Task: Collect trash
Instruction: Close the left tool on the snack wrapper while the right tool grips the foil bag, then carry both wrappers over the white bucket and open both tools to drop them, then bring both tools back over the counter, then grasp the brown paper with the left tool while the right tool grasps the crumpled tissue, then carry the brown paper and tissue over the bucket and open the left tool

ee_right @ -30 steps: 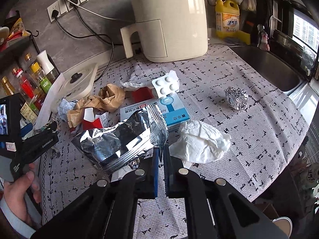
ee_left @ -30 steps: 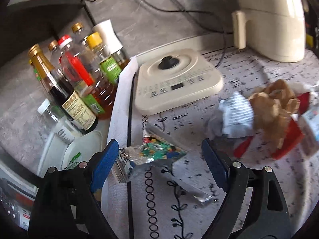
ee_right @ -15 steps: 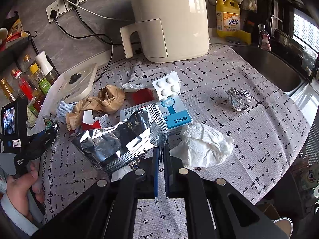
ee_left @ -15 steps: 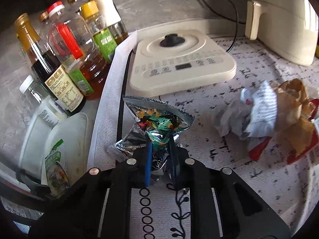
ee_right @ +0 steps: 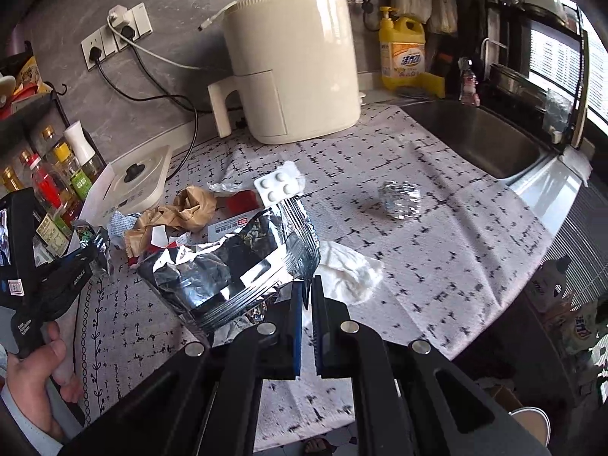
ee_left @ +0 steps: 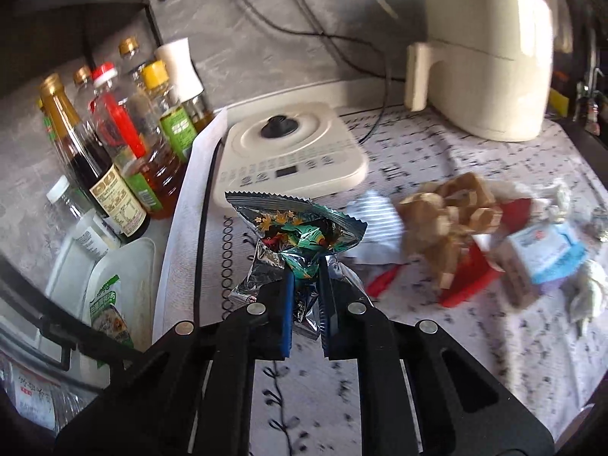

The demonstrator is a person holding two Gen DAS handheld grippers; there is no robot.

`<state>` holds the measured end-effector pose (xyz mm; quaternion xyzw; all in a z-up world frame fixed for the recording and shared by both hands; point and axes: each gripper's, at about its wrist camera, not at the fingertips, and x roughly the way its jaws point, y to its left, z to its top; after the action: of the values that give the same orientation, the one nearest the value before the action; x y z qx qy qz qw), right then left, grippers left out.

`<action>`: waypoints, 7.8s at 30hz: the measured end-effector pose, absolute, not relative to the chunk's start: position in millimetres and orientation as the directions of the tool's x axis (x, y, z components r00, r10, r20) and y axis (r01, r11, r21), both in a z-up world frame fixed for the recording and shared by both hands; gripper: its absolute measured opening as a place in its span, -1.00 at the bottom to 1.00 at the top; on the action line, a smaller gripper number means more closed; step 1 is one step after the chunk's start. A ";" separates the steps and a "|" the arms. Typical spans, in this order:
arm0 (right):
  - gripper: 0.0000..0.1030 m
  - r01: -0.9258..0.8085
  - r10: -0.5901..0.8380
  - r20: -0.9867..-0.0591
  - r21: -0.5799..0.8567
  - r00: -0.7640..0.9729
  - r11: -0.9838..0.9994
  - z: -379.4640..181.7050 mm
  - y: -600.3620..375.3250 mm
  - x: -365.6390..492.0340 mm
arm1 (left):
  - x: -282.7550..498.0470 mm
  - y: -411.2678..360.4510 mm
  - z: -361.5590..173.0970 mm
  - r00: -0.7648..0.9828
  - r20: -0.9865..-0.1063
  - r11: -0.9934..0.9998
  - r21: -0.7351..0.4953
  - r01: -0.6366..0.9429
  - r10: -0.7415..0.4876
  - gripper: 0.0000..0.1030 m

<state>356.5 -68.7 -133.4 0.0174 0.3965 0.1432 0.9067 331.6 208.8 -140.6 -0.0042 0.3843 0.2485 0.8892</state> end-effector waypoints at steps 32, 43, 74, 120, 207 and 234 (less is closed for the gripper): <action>-0.89 0.136 -0.034 -0.696 0.092 0.717 0.986 -123.3 -322.9 165.0 | 224.3 -89.0 -120.7 0.752 -0.659 0.998 0.036 0.042 -0.008 -0.78; -0.89 0.315 -0.143 -0.775 0.075 0.615 0.946 -181.7 -393.0 126.5 | 205.2 -174.1 -171.9 0.676 -0.719 0.970 0.011 0.245 -0.162 -0.78; 0.32 0.530 -0.241 -0.849 0.053 0.470 0.846 -277.4 -463.3 79.1 | 198.1 -319.3 -300.4 0.382 -0.827 0.806 -0.134 0.576 -0.411 -0.56; 0.85 -0.078 0.166 -0.597 0.171 0.785 0.982 -96.0 -292.6 148.1 | 173.6 -27.2 -67.9 0.828 -0.560 1.000 -0.029 0.002 -0.018 0.73; -0.88 -0.194 0.230 -0.703 0.131 0.673 0.972 -145.9 -70.7 347.0 | 320.5 163.0 -75.9 0.839 -0.545 0.985 -0.146 -0.092 -0.002 -0.97; -0.88 -0.107 0.207 -0.611 0.196 0.764 0.975 -92.7 -209.1 226.3 | 254.7 0.7 -55.3 0.822 -0.567 0.997 -0.069 0.022 -0.058 -0.96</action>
<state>226.3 -209.1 -92.7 0.0750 0.3333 0.0838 0.9361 254.7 0.7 -55.3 -0.0297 0.2977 -0.0210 0.9540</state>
